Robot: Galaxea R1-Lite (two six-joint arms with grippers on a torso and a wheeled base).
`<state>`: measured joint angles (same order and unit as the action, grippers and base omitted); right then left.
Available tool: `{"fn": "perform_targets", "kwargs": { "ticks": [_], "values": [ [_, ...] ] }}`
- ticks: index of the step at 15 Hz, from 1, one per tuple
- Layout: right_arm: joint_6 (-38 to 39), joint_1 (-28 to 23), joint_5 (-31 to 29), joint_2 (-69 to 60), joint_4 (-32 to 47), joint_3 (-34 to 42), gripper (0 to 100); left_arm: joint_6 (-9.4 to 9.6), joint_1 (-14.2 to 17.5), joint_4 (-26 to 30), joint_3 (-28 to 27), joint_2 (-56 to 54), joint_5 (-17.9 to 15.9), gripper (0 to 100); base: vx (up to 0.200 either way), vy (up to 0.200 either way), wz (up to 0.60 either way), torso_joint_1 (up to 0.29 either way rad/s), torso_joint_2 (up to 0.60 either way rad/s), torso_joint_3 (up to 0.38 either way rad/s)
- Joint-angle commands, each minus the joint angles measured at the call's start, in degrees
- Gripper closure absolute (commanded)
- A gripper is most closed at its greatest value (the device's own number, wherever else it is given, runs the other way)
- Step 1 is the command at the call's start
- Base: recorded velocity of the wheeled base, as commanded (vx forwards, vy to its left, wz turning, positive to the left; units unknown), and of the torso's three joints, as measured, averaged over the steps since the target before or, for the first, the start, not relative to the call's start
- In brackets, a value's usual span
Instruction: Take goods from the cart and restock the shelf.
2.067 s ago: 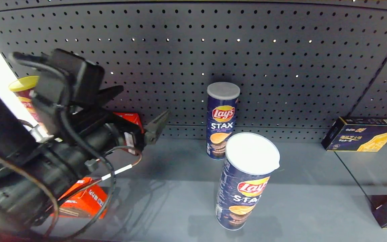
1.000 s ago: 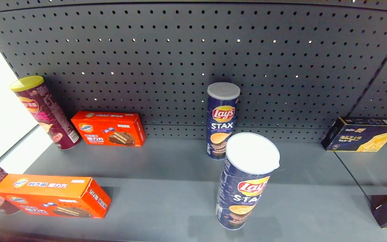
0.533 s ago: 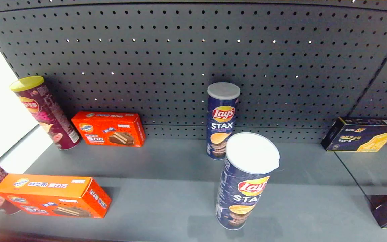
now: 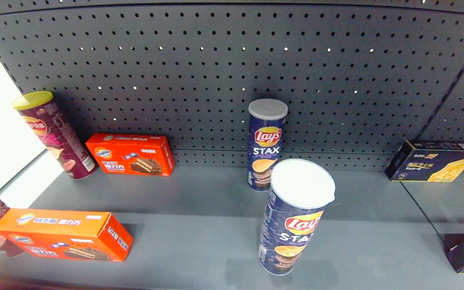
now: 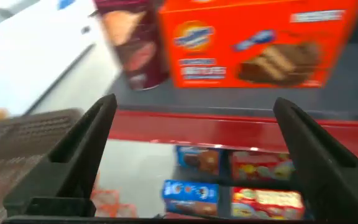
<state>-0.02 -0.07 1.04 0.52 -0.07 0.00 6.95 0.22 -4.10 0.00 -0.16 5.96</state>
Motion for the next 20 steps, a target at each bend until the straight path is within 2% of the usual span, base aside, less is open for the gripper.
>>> {"fn": "perform_targets", "kwargs": {
  "ticks": [1, 5, 6, 7, 8, 9, 10, 11, 12, 13, 15, 16, 17, 20],
  "values": [
    [-0.1, 0.0, 0.0, 0.1, 0.0, 0.0, 0, -0.09, 0.0, 0.5, 0.0, 0.2, -6.0, 0, 0.0, 0.0, 0.0, 0.0, 0.0, 0.0],
    [-0.1, 0.0, 0.0, 0.1, 0.1, 0.0, 0, -0.27, 0.0, 1.5, -0.3, 0.2, -6.1, 0, 0.0, 0.0, 0.0, 0.0, 0.0, 0.0],
    [-0.1, 0.0, 0.0, 0.1, 0.0, 0.0, 0, -0.97, 0.0, 1.5, -0.3, 0.2, -6.1, 0, 0.0, 0.0, 0.0, 0.0, 0.0, 0.0],
    [0.0, 0.0, 0.0, 0.1, 0.0, 0.0, 0, -3.35, 0.0, 1.5, -0.4, 0.2, -6.3, 0, 0.0, 0.0, 0.0, 0.0, 0.0, 0.0],
    [0.0, 0.0, 0.0, 0.1, 0.0, 0.0, 0, -4.14, 0.0, 1.5, -0.4, 0.2, -6.0, 0, 0.0, 0.0, 0.0, 0.0, 0.0, 0.0],
    [0.0, 0.0, 0.0, 0.1, 0.1, 0.0, 0, -5.37, 0.0, 1.5, -0.3, 0.2, -1.2, 0, 0.0, 0.0, 0.0, 0.0, 0.0, 0.0],
    [0.0, 0.0, 0.0, 0.1, 0.0, 0.0, 0, -5.89, 0.0, 1.3, -0.3, 0.2, 5.8, 0, 0.0, 0.0, 0.0, 0.0, 0.0, 0.0],
    [-0.1, 0.0, 0.0, 0.1, 0.0, 0.0, 0, -5.81, 0.0, 1.1, -0.2, 0.2, 8.9, 0, 0.0, 0.0, 0.0, 0.0, 0.0, 0.0],
    [0.0, 0.0, 0.0, 0.1, 0.0, 0.0, 0, -4.93, 0.0, 1.0, 0.0, 0.2, 8.8, 0, 0.0, 0.0, 0.0, 0.0, 0.0, 0.0],
    [-0.1, 0.0, 0.0, 0.1, 0.0, 0.0, 0, -4.66, -0.1, 1.0, 0.0, 0.2, 6.7, 0, 0.0, 0.0, 0.0, 0.0, 0.0, 0.0],
    [0.0, 0.0, 0.0, 0.1, 0.0, 0.0, 0, -4.84, -0.1, 3.7, 0.0, 0.2, -6.7, 0, 0.0, 0.0, 0.0, 0.0, 0.0, 0.0],
    [0.0, 0.0, 0.0, 0.1, 0.1, 0.0, 0, -4.05, -0.1, 5.3, -0.4, 0.2, -9.7, 0, 0.0, 0.0, 0.0, 0.0, 0.0, 0.0],
    [0.0, 0.0, 0.0, 0.1, 0.0, 0.0, 0, -3.61, -0.2, 5.2, -0.4, 0.4, -9.8, 0, 0.0, 0.0, 0.0, 0.0, 0.0, 0.0],
    [0.0, 0.0, 0.0, 0.1, 0.0, 0.0, 0, -3.96, -0.1, 5.2, -0.4, 0.2, -9.7, 0, 0.0, 0.0, 0.0, 0.0, 0.0, 0.0]
  ]
}}
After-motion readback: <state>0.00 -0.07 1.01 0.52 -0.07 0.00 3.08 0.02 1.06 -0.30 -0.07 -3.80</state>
